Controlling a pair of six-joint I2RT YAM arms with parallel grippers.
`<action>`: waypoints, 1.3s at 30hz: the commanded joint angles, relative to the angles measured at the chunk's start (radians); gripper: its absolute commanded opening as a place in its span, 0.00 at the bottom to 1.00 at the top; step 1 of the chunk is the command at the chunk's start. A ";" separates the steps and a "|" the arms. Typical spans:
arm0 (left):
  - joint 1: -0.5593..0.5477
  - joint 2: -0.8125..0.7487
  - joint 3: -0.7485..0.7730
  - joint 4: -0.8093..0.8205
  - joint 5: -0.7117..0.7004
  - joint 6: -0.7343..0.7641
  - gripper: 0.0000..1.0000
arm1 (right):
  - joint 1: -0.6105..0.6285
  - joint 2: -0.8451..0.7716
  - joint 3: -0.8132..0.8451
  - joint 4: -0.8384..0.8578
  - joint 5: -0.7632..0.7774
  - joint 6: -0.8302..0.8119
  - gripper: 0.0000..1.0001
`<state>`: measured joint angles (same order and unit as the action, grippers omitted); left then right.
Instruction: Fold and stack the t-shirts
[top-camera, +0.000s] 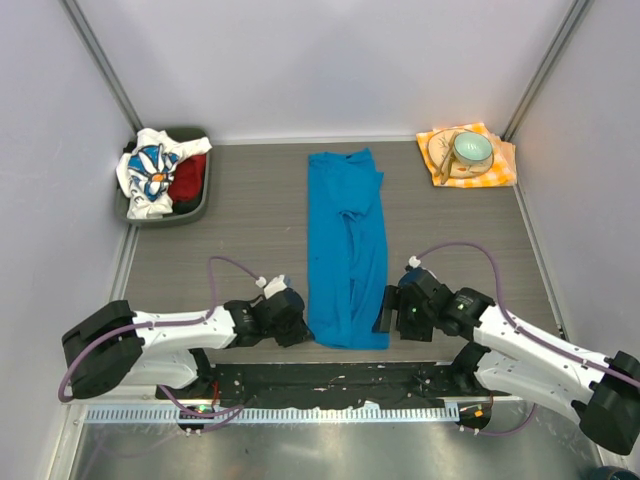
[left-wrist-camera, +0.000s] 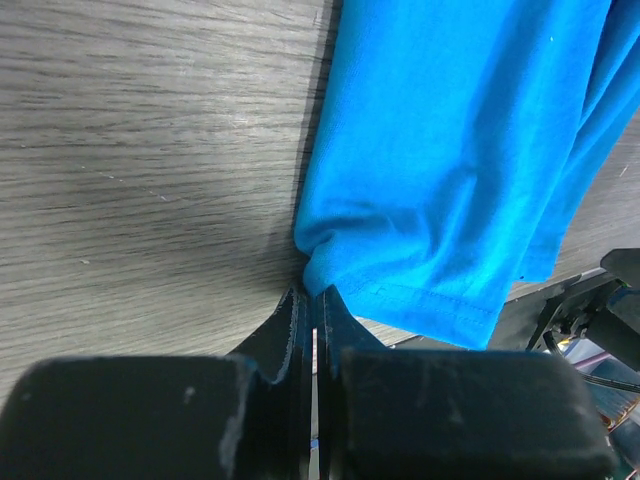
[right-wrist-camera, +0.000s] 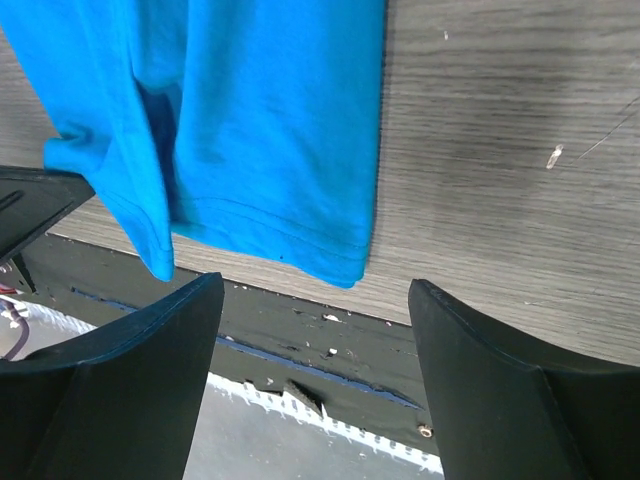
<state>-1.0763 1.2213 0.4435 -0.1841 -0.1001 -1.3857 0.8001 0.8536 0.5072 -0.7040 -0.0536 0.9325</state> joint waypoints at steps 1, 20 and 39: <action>0.009 0.021 -0.008 -0.014 -0.013 0.036 0.00 | 0.020 -0.014 -0.024 0.031 0.003 0.040 0.79; 0.024 0.026 -0.025 0.009 -0.001 0.022 0.00 | 0.062 0.071 -0.134 0.161 -0.005 0.095 0.63; 0.042 0.037 -0.046 0.041 0.017 0.031 0.00 | 0.065 0.174 -0.128 0.216 0.038 0.071 0.14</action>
<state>-1.0439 1.2331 0.4217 -0.1120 -0.0631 -1.3792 0.8574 0.9829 0.3820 -0.4866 -0.0708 1.0256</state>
